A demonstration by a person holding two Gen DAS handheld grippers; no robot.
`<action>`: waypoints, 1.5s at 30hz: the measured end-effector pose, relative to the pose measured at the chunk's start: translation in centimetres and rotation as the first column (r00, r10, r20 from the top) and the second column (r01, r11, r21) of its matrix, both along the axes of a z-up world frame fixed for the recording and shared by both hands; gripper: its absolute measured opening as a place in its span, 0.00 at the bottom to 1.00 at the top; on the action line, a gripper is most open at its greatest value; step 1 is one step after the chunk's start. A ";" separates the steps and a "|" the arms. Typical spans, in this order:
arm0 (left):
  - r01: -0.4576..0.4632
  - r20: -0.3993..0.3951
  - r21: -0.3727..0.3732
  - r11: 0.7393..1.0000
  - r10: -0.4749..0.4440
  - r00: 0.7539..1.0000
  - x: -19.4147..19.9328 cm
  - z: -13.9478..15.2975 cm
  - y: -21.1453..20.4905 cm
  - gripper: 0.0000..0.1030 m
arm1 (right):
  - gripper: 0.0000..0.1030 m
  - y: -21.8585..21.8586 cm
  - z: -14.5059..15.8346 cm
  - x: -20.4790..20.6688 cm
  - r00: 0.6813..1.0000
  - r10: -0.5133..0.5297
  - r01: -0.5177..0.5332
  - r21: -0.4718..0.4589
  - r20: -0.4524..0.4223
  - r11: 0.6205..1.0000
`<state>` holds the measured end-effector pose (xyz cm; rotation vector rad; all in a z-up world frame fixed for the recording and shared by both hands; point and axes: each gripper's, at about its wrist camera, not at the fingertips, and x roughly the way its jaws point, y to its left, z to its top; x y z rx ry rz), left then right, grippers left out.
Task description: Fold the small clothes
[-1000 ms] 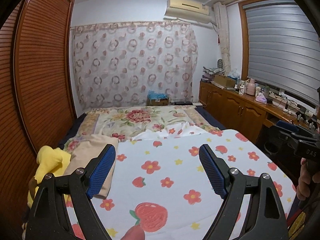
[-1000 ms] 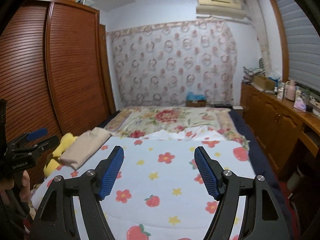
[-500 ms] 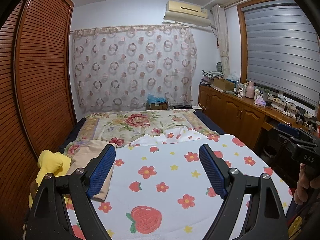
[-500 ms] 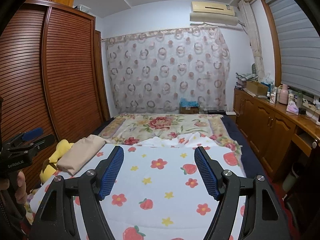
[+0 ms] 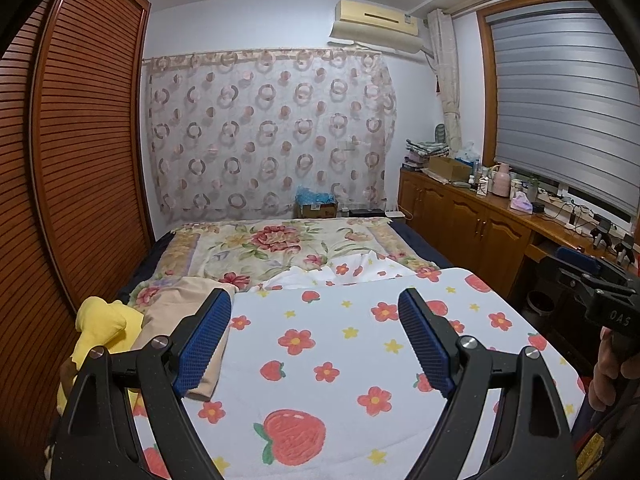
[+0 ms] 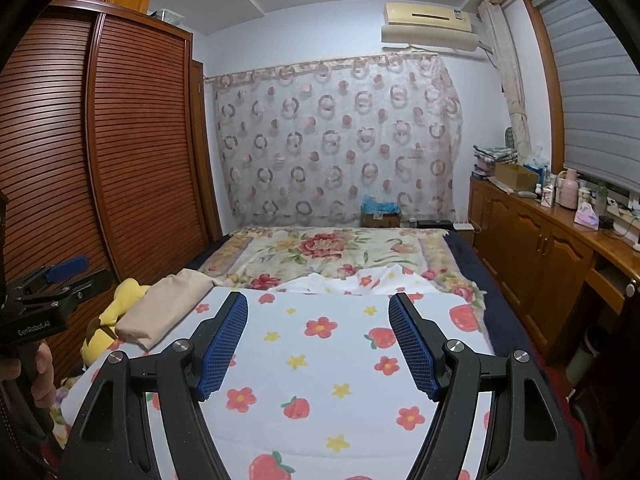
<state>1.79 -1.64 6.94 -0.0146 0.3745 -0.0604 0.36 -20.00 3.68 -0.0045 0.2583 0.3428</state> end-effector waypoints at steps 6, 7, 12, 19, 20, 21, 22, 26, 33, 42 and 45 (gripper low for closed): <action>-0.003 0.000 0.001 1.000 0.003 1.000 -0.1 0.0 0.0 0.84 | 0.73 -0.3 -0.1 -0.1 1.000 -0.002 0.002 0.000 0.001 1.000; -0.002 0.001 0.001 1.000 0.002 1.000 -0.1 -0.1 0.1 0.84 | 0.73 -0.2 -0.1 -0.1 1.000 -0.001 0.001 0.001 0.000 1.000; -0.003 0.002 0.001 1.000 0.003 1.000 -0.1 0.0 0.1 0.84 | 0.73 -0.3 0.0 0.2 1.000 0.002 -0.002 0.000 0.001 1.000; -0.004 0.001 0.001 1.000 0.004 1.000 -0.1 0.0 0.0 0.84 | 0.73 -0.3 -0.1 0.3 1.000 0.001 -0.001 -0.003 0.004 1.000; -0.004 0.001 0.000 1.000 0.004 1.000 -0.1 0.0 0.1 0.84 | 0.73 -0.3 -0.1 0.3 1.000 0.001 -0.001 -0.003 0.004 1.000; -0.003 0.001 -0.001 1.000 0.003 1.000 -0.1 0.1 0.0 0.84 | 0.73 -0.4 -0.1 0.4 1.000 0.001 -0.001 -0.004 0.006 1.000; -0.003 0.001 0.000 1.000 0.003 1.000 -0.1 0.1 0.0 0.84 | 0.73 -0.3 -0.2 0.4 1.000 0.003 -0.003 -0.006 0.007 1.000; -0.003 0.002 0.000 1.000 0.003 1.000 0.0 0.0 0.1 0.84 | 0.73 -0.5 -0.2 0.6 1.000 0.010 -0.010 -0.006 0.007 1.000; -0.003 0.002 -0.002 1.000 0.003 1.000 0.0 0.0 0.3 0.84 | 0.73 -0.8 -0.4 0.8 1.000 0.012 -0.012 -0.004 0.011 1.000; -0.006 0.004 0.001 1.000 0.006 1.000 -0.1 -0.1 0.5 0.84 | 0.73 -0.8 -0.6 0.8 1.000 0.013 -0.013 -0.006 0.009 1.000; -0.007 0.003 0.000 1.000 0.007 1.000 -0.1 0.1 0.6 0.84 | 0.73 -0.8 -0.6 0.8 1.000 0.014 -0.014 -0.007 0.010 1.000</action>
